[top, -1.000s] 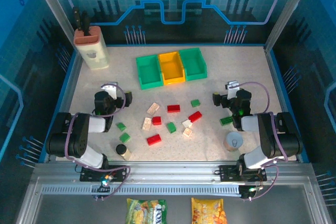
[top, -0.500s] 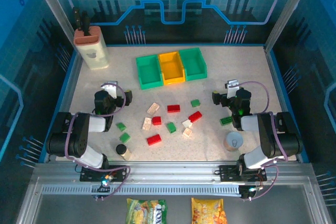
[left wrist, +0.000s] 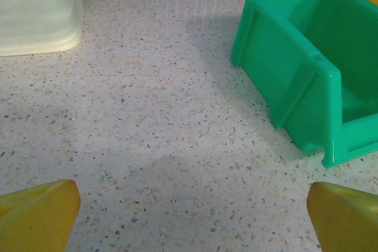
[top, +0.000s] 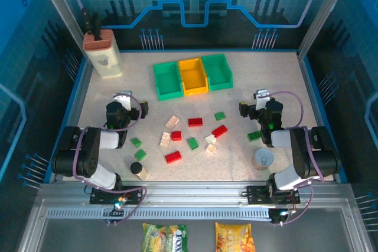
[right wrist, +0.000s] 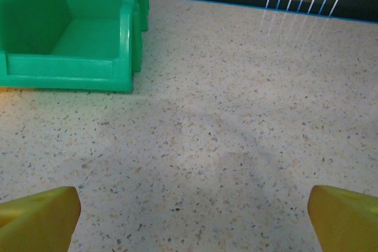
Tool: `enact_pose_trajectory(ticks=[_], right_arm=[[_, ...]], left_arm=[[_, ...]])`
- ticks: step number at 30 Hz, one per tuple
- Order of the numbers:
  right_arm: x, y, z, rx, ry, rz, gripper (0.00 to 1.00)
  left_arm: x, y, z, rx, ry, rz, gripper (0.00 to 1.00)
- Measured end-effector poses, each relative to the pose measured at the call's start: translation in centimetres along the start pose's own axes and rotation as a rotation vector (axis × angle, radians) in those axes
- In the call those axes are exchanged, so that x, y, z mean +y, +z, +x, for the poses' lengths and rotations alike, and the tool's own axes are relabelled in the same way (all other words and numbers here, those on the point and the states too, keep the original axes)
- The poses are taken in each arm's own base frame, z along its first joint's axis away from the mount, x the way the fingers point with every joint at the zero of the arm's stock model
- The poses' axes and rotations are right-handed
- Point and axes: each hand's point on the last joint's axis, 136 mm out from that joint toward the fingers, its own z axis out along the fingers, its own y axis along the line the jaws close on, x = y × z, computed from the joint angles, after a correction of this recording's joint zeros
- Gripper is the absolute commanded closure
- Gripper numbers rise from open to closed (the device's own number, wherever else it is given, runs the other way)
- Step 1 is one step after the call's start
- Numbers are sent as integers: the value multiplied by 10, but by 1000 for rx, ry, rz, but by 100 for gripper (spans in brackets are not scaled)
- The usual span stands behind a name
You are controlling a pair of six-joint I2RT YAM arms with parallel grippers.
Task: Sort the legos into containers by color
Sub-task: Pick up the lego from the middle-right of the table.
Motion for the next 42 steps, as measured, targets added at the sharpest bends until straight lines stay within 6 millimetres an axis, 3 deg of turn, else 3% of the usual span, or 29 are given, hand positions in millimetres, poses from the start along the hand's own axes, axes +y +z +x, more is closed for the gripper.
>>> enact_pose_trajectory(ticks=[11,19,25,30,36,42], right_arm=[[-1,-12,-17,-18,2,20,0],[-2,-19,-50,26,64,11,2],[12,-22,-63,142,159,-57,7],[23,-28,-53,306,252,-96,12],[33,-43,-27,530,317,-112,15],[27,-67,6,727,410,6,16]], left_arm=[[2,-23,-38,-74,-27,-45,1],[11,-37,-60,11,-140,-132,1],[7,-58,-73,100,-231,-141,1],[-6,-74,-79,226,-284,-103,1],[-20,-95,-94,353,-260,-53,1],[-21,-99,-78,459,-176,-38,1]])
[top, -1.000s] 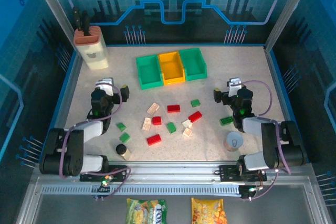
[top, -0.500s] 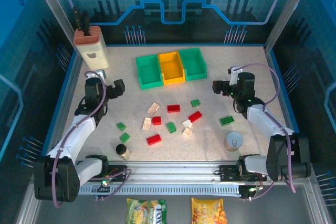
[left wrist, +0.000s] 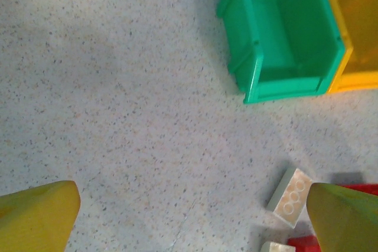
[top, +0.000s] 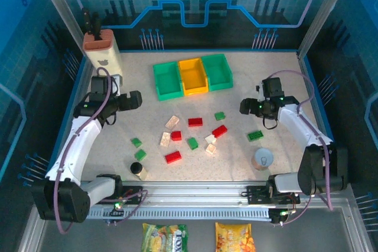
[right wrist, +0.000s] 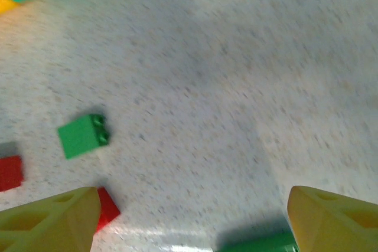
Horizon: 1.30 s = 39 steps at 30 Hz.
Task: Sort the legos into containers by color
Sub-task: Pick up the lego from the middle-right of the table.
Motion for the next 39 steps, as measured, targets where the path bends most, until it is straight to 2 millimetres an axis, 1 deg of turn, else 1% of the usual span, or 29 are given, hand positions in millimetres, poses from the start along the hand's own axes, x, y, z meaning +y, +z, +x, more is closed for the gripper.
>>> enact_pose_trajectory(ticks=[3,5,8,13,16,19,26,35,39], right_arm=[[-13,-1,15,58,148,76,21],[-21,-3,25,82,268,131,22],[-28,-7,37,108,433,199,22],[-31,-12,50,124,662,261,25],[-31,-13,52,119,772,273,26],[-28,-8,55,134,858,271,27],[-24,16,72,214,957,291,28],[-28,32,85,265,978,328,29],[-29,35,88,273,978,338,30]], left_arm=[[1,5,5,19,28,-4,1],[2,8,10,31,36,-2,1],[3,13,19,54,47,4,1],[2,14,21,59,55,14,1],[1,14,21,56,58,16,1],[1,14,20,50,61,16,1],[1,10,16,30,69,19,1],[0,6,14,15,82,21,1],[0,6,14,14,82,21,1]])
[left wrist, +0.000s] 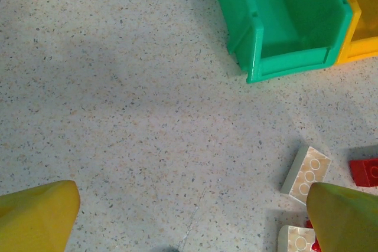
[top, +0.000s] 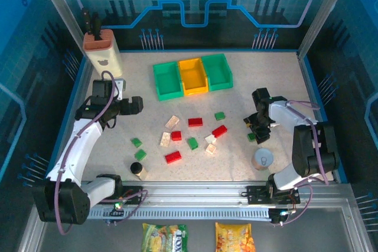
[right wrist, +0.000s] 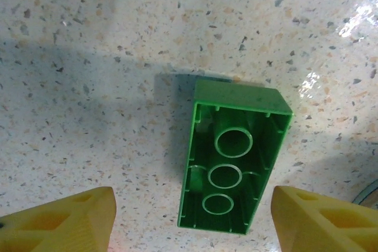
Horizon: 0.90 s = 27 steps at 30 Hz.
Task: Sort the legos into containers by color
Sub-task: Pick up the lego from the middle-right of the table.
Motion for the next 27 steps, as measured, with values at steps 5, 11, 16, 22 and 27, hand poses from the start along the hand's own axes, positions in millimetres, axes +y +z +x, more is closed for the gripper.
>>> enact_pose_trajectory(ticks=[5,11,16,22,27], right_arm=[[-1,3,0,0,-5,13,36],[-2,5,-3,-11,-12,17,43],[-5,6,-10,-23,1,20,46],[-6,5,-15,-25,11,19,51],[-14,12,-15,-20,16,33,51]], left_arm=[[0,1,2,3,0,0,1],[-1,2,2,4,3,7,1],[-2,2,3,6,3,18,1],[-3,2,3,7,3,21,1],[-4,2,3,7,3,25,1]])
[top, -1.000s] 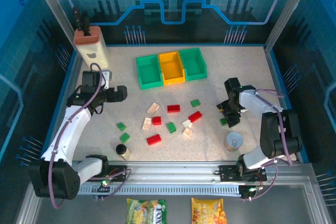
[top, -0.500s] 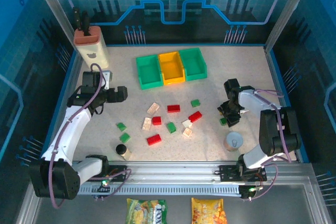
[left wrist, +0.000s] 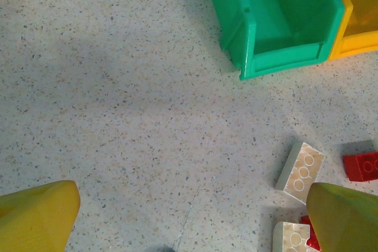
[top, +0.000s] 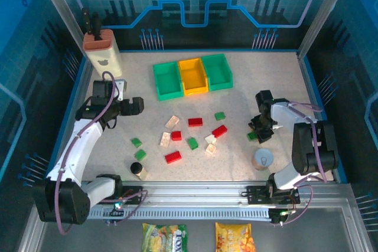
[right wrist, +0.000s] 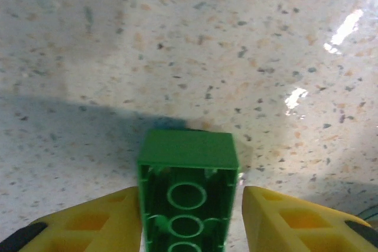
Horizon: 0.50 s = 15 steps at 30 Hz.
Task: Sort the legos into containers by color
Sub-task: Pick up the lego from the middle-right of the table.
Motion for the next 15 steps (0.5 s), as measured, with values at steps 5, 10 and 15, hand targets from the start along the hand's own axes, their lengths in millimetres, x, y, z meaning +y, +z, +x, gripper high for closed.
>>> enact_pose_trajectory(ticks=[5,10,15], right_arm=[[-2,3,-1,0,3,2,53],[-1,2,-2,-2,5,-5,59],[-1,2,-2,-2,4,-5,61]], left_arm=[[0,0,0,1,0,1,1],[-1,0,0,2,0,8,1],[-1,0,0,2,0,8,1]])
